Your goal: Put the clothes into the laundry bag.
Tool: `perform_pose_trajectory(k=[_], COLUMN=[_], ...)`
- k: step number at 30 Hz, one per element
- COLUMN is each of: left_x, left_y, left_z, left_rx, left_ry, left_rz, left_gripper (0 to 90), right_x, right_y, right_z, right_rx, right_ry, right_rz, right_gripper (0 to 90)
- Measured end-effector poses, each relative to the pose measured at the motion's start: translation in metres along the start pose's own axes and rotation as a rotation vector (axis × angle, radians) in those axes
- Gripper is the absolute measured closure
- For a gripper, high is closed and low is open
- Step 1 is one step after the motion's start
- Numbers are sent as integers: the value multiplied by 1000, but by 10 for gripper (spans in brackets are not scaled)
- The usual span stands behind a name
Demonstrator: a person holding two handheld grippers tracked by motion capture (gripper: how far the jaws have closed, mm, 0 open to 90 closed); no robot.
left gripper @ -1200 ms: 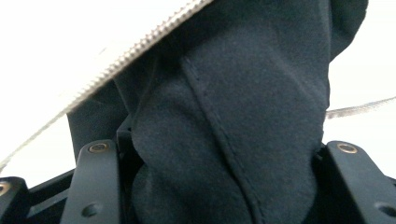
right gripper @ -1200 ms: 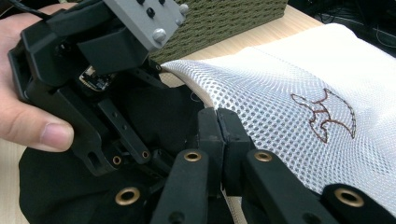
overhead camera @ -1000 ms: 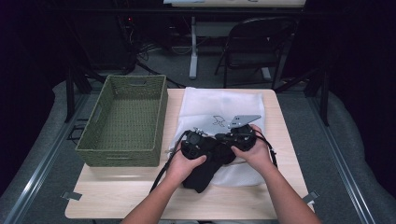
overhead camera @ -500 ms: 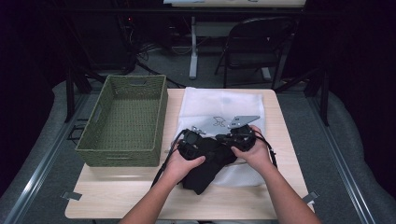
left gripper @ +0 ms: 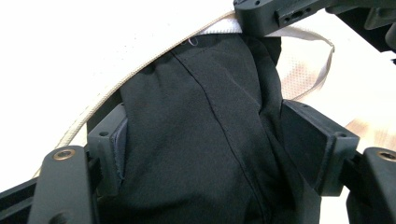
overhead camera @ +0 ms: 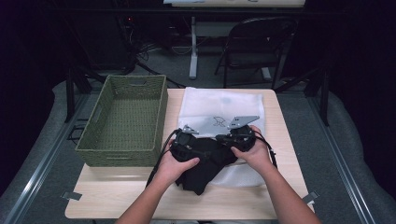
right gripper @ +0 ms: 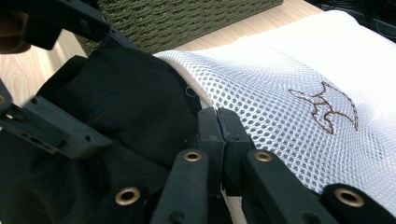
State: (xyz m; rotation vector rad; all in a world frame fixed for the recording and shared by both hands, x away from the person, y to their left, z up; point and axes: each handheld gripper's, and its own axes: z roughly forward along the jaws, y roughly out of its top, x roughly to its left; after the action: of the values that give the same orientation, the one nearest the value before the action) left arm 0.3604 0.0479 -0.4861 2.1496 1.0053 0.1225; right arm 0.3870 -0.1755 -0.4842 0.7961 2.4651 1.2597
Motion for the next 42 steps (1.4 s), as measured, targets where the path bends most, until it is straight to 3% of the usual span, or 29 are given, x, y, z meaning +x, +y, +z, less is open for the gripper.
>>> perform_pose_trajectory(k=[4, 8, 16, 20, 27, 34, 42], left_x=[-2, -3, -9, -10, -12, -9, -5], left_y=[-1, -1, -9, -17, -29, -42, -50], left_z=[-5, -16, -39, -43, -40, -27, -13], left_rx=[4, -19, -26, -26, 1, 51, 75], left_ry=[0, -34, -26, -33, -41, -13, 1], left_rz=[-4, -16, 34, 40, 55, 69, 68], left_gripper=[248, 248, 243, 241, 235, 226, 216], right_x=[0, 0, 1, 1, 1, 2, 2], right_y=[0, 0, 0, 0, 0, 0, 1], right_z=[0, 0, 1, 1, 0, 0, 0], right_rx=[1, 2, 3, 3, 3, 1, 3], right_ry=[0, 0, -2, -4, -6, -5, -6], right_rz=[-1, 1, -1, -1, -2, -4, -4], right_gripper=[894, 894, 894, 894, 894, 894, 894])
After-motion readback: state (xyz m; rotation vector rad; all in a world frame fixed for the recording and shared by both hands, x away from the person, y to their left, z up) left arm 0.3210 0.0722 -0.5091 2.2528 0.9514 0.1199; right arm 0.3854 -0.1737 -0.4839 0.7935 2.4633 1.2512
